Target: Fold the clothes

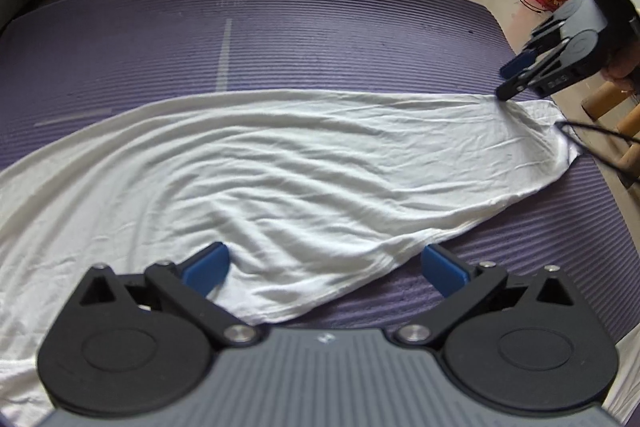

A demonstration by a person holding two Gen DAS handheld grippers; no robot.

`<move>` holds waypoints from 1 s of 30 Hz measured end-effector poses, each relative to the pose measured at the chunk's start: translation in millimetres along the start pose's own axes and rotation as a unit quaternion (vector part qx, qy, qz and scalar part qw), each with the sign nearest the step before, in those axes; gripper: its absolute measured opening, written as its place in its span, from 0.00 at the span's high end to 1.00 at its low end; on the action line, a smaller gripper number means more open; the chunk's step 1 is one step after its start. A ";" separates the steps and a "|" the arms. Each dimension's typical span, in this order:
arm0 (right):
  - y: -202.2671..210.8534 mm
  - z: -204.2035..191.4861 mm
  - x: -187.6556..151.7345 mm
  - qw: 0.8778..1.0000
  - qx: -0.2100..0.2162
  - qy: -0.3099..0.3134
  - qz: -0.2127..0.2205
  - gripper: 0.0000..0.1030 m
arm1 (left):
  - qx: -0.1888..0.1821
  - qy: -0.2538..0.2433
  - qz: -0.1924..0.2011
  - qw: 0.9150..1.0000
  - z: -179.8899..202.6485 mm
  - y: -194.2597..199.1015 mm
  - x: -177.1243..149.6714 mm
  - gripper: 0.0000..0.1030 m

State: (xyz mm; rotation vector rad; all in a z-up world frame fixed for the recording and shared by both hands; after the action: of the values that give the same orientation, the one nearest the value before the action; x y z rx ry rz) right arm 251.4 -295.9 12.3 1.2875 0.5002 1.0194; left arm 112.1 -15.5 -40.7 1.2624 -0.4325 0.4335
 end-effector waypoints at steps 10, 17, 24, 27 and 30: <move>17.6 5.7 -74.3 0.995 -0.009 -0.084 -0.054 0.70 | 0.000 0.009 -0.007 1.000 -0.1 0.3 1.8 0.01; 20.1 -29.4 -96.2 0.990 -0.059 -0.096 -0.089 0.70 | 0.018 0.026 -0.025 0.999 -7.9 5.8 3.1 0.01; 98.9 -110.2 -115.2 0.979 -0.087 -0.170 -0.073 0.55 | 0.066 0.092 -0.033 0.993 -56.0 38.2 13.9 0.01; 113.2 -140.0 -131.6 0.974 -0.077 -0.194 -0.093 0.55 | 0.081 0.074 -0.037 0.993 -68.4 55.9 9.5 0.01; 127.7 -172.9 -152.0 0.967 -0.059 -0.228 -0.093 0.52 | 0.088 0.071 -0.052 0.992 -83.8 74.0 -2.6 0.01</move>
State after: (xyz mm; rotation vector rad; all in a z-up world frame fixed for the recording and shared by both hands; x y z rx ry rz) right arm -5.5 -335.3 54.0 1.2908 0.1972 0.5607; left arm 76.3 83.5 -2.9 1.4066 -0.2100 0.4777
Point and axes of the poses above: each gripper's, at about its wrist camera, not at the fingertips, and y roughly against the way its jaws point, z to its right, x to its top, the point moved 3 cm from there along -y, roughly the way its jaws point, and after that the axes turned 8 degrees about y, right-handed, at the moved point
